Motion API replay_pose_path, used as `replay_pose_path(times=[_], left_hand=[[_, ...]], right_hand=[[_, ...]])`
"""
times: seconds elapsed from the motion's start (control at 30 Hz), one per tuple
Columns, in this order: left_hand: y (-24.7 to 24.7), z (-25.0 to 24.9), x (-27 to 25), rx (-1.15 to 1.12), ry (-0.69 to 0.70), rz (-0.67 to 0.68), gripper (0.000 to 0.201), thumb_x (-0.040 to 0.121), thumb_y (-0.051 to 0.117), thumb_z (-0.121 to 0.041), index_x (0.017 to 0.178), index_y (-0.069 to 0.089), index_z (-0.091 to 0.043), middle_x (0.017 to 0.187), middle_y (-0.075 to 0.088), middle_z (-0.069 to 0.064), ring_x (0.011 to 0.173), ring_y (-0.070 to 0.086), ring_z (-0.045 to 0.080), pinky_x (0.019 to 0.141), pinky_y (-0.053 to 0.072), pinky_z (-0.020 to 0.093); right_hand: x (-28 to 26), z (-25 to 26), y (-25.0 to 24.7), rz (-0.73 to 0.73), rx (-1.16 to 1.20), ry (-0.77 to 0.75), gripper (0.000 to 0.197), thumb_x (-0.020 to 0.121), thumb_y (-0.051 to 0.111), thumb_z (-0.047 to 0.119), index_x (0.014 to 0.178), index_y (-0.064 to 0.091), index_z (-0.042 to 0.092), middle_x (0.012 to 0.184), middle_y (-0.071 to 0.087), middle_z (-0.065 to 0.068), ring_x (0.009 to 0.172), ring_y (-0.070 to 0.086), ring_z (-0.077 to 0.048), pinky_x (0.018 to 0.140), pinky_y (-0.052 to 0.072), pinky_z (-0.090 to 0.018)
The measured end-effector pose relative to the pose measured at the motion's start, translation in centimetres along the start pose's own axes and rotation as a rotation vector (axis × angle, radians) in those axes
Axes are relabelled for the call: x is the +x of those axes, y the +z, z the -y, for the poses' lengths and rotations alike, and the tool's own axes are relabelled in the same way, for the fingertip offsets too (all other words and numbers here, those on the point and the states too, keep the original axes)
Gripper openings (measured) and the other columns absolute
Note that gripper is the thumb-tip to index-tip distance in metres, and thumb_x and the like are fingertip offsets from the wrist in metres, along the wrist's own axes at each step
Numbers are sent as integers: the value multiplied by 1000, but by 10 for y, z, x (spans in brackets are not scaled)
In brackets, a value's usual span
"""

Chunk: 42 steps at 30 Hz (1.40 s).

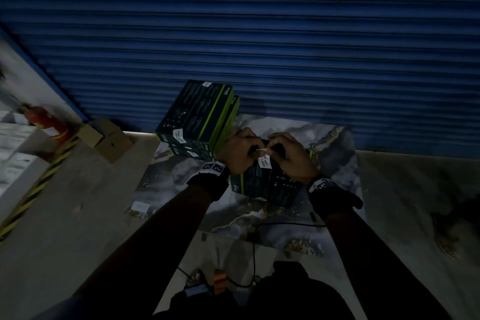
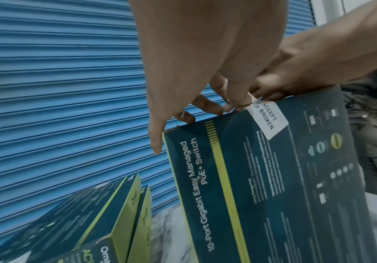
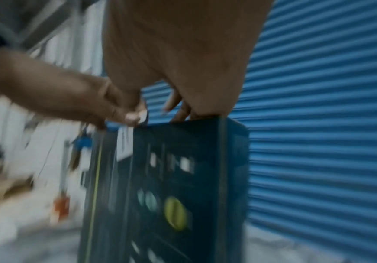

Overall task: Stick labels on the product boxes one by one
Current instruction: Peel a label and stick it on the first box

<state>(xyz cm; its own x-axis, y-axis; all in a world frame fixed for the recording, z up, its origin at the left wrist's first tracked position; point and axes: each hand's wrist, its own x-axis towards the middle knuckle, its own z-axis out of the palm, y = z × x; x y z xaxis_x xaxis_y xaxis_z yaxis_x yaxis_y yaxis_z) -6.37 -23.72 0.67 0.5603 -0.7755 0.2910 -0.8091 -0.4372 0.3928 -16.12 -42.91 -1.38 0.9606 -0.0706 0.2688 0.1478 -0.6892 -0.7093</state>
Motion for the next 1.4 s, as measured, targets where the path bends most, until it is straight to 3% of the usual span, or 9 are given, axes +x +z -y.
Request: replay_pose_path(times=[0.1,0.17,0.33,0.53,0.67,0.77,1.0,1.1,1.4], left_hand=[[2,2,1,-17,-8,-3,17,94,65,-39,95,73,-24,90,67,4,86,62,31,95,41,42],[0,1,1,-37,-24,3,17,94,67,-39,94,74,-24,88,70,4,83,64,29,94,43,41],[-11,-1,4,-236,-48,4,14,90,74,-36,91,78,-23,86,73,3,80,67,22,77,55,37],[-21,-7,-3,-345,-36,47,13,92,75,-27,96,80,-16,97,74,5,88,68,20,83,56,38],[-49,-20,2,-635,-98,-41,16,101,66,-19,103,76,-7,106,74,2,100,69,11,92,53,29],[-67,-19,11,-539,-56,18,18,100,67,-28,104,75,-13,106,74,-3,102,68,10,95,52,28],[-46,-16,-3,-229,71,188,10,98,68,-23,104,68,-16,88,71,5,79,65,22,68,49,32],[-40,-15,-1,-180,77,248,5,99,64,-22,103,66,-19,91,70,5,81,64,24,71,51,37],[-30,-16,8,-29,-17,308,15,90,69,-22,104,64,-25,101,67,3,101,58,29,84,51,41]], right_hand=[[-8,-2,-4,74,-25,68,80,81,78,52,144,37,27,140,53,2,124,53,-12,102,47,-31],[-12,-7,-5,139,-123,66,96,74,84,50,151,30,27,147,47,0,131,48,-16,108,45,-35],[-6,-9,-8,165,-248,-29,81,84,81,32,151,38,17,143,49,-8,130,46,-29,107,43,-44],[-6,-9,-10,164,-306,-56,82,84,81,30,152,39,14,146,50,-13,132,48,-34,111,40,-43],[-6,-8,-11,156,-331,-39,84,86,79,32,154,35,11,152,45,-15,138,43,-35,117,34,-42],[-4,-8,-12,182,-318,0,91,83,81,41,156,32,14,154,44,-12,140,42,-33,118,34,-42],[-8,7,-20,197,-119,52,102,65,88,60,149,37,33,147,48,10,132,46,-13,108,42,-35],[-10,10,-20,197,-109,62,95,67,90,52,146,41,32,136,49,16,126,50,-14,105,45,-36],[-6,4,-17,217,-178,116,101,65,78,65,150,34,31,145,50,2,131,48,-21,107,45,-47]])
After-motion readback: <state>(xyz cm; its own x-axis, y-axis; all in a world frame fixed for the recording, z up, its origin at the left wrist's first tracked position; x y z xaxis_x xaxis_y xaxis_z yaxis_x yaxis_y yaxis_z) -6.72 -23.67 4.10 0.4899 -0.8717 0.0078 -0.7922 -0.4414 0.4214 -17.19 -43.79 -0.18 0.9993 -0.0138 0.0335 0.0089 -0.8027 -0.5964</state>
